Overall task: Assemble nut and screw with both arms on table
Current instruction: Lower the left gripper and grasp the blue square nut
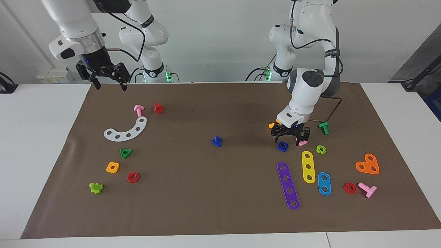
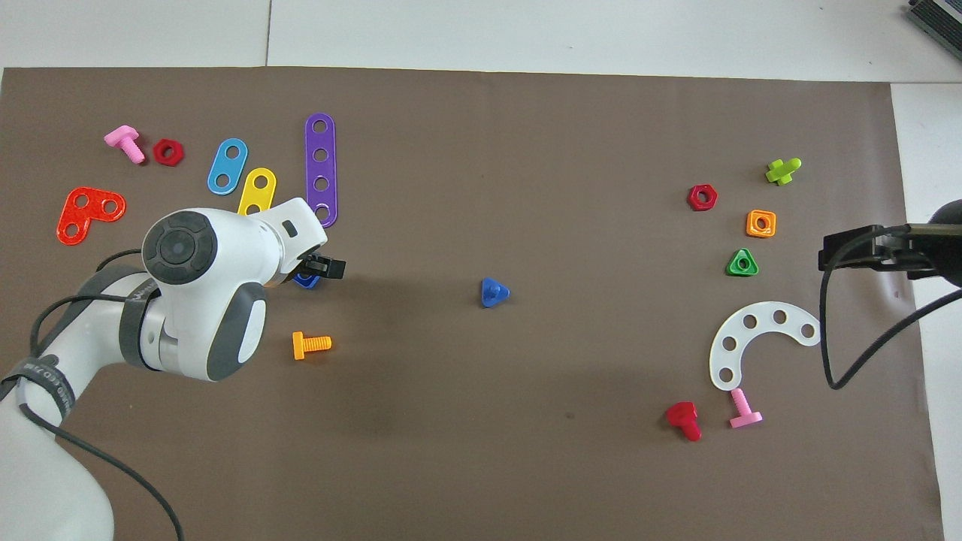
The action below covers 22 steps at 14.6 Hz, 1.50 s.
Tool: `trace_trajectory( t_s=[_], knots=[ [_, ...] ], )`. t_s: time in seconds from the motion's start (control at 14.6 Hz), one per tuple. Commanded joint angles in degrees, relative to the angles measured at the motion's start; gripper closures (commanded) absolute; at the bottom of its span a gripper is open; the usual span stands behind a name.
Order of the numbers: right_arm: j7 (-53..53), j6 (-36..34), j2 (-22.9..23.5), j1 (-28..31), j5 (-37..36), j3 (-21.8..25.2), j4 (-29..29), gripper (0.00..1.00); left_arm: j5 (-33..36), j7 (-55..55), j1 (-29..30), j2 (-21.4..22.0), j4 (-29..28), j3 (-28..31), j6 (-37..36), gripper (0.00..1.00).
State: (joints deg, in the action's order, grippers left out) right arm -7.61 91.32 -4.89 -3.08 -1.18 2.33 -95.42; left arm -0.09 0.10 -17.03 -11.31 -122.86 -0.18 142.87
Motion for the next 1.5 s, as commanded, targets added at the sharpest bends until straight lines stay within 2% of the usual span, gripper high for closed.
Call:
trace_trajectory(
  t_s=[0.0, 0.41, 0.89, 1.23, 1.37, 1.44],
  knots=[
    [1.4, -1.5, 0.2, 4.9, -0.3, -4.7, 0.9, 0.00, -0.1, -0.4, -0.9, -0.7, -2.4, 0.8, 3.2, 0.00],
    [1.3, -1.9, 0.2, 4.2, -0.3, -4.7, 0.4, 0.00, -0.1, -0.1, -0.9, -0.4, -4.8, 0.9, 3.5, 0.05],
    [1.4, -2.0, 0.2, 1.2, -0.6, -1.7, 0.4, 0.00, -0.1, 0.1, -0.3, -1.5, -4.8, 1.0, 8.2, 0.10],
    [1.4, -2.6, 0.2, -0.9, -0.8, 0.0, 0.4, 0.00, -0.1, 1.8, 0.4, -1.5, -5.1, 1.1, 8.3, 0.13],
    [1.6, -2.5, 0.2, -0.7, -0.6, 0.0, 0.3, 0.00, -0.1, 1.7, 0.4, -1.4, -5.4, 1.1, 8.2, 0.17],
    [1.7, -2.5, 0.1, -0.5, -0.6, 0.0, 0.2, 0.00, -0.1, 1.7, 0.4, -1.4, -5.4, 1.1, 8.2, 0.27]
  ],
)
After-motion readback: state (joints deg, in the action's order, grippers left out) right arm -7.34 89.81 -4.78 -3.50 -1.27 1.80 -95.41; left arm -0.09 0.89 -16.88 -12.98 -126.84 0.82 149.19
